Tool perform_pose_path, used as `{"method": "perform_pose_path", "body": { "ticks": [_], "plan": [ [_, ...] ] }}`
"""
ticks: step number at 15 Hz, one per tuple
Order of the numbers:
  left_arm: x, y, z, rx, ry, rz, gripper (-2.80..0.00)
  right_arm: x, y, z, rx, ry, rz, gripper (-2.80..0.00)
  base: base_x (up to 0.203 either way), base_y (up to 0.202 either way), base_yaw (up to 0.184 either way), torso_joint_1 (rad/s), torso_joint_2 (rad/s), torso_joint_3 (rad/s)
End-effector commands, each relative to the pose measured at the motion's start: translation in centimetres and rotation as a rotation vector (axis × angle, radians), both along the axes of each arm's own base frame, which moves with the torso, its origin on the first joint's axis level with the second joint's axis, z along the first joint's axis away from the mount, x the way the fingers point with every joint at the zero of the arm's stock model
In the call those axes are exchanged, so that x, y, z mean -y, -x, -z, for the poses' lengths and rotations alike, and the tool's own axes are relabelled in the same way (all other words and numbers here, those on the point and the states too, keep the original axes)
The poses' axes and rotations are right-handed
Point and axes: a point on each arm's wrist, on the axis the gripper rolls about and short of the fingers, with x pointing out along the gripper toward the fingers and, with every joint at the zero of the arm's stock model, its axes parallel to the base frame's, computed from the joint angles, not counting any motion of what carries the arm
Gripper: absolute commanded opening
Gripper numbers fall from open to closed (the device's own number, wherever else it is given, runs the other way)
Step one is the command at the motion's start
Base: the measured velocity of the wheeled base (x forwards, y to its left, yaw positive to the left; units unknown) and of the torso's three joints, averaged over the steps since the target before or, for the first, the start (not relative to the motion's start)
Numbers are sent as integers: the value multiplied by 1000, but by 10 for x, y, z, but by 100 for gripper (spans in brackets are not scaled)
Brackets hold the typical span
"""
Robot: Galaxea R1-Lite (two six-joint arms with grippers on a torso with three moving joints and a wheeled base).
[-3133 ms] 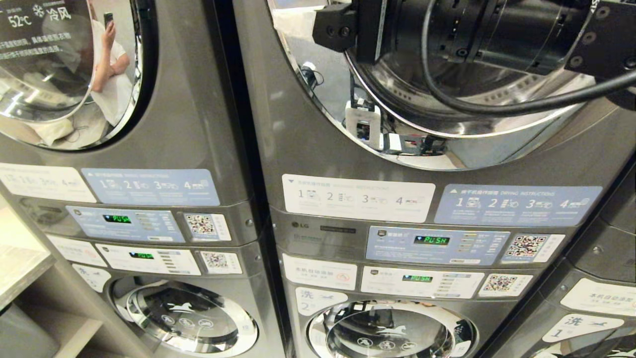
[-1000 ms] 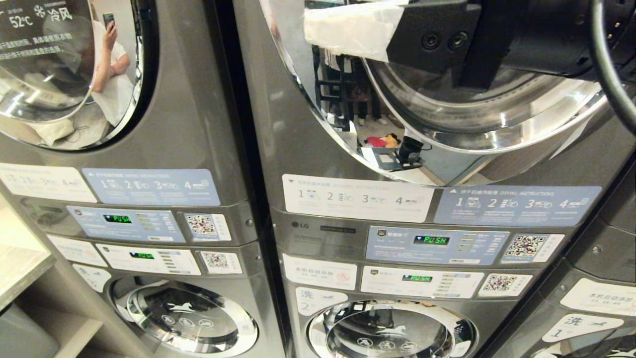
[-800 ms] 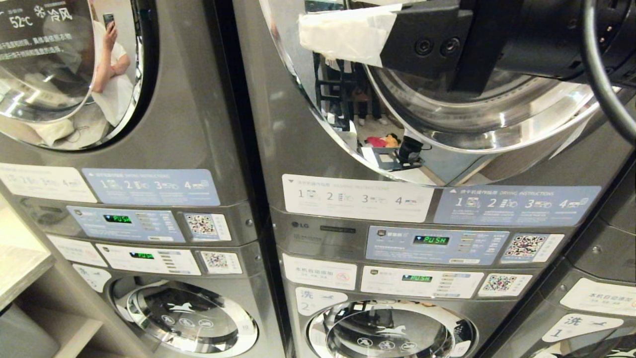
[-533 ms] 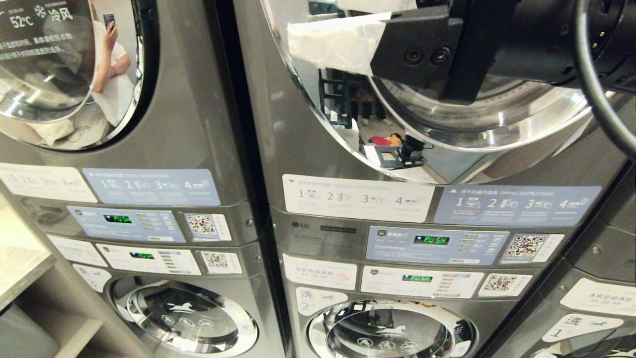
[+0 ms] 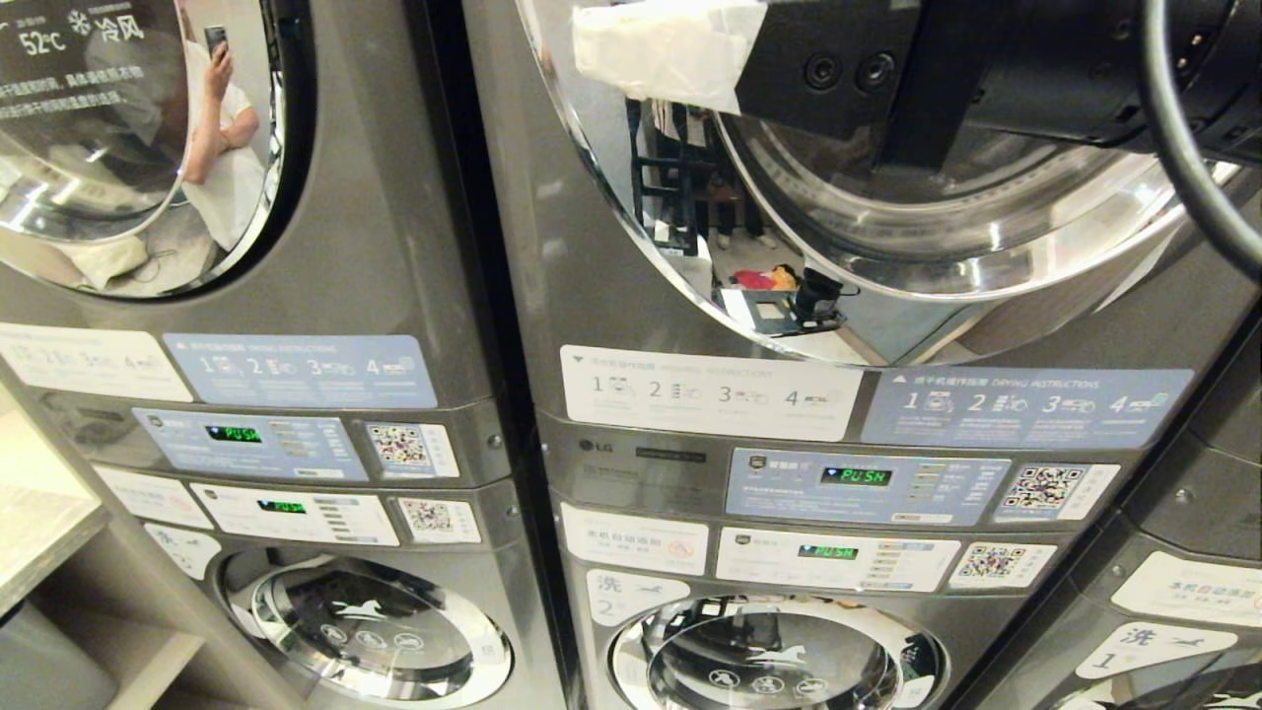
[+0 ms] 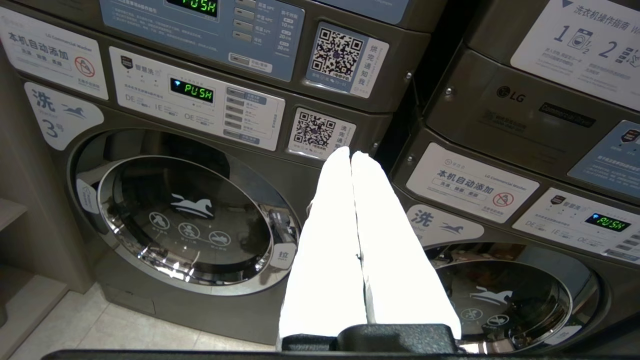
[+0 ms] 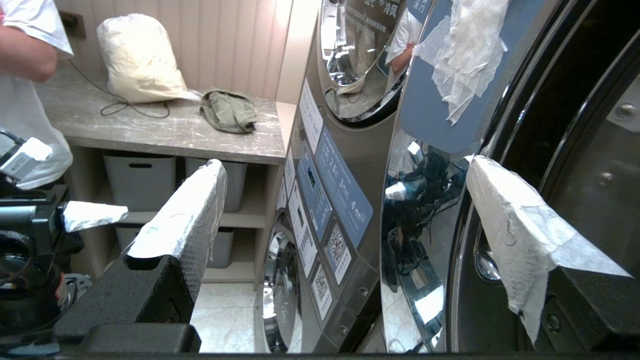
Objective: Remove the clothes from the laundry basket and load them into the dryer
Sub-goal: Open the dryer
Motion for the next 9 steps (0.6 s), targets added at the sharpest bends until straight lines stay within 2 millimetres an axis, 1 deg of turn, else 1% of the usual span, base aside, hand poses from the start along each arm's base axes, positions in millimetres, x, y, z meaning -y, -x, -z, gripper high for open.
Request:
{"method": "perform_pose_path", "body": {
  "ticks": [1, 9],
  "plan": [
    [0, -2, 8, -30, 2, -1, -280, 0, -1, 0, 2, 0, -1, 0, 0, 0, 0, 0, 0, 0],
    [0, -2, 8, -30, 2, -1, -280, 1, -5, 1, -2, 0, 19, 0, 0, 0, 0, 0, 0, 0]
  ]
}}
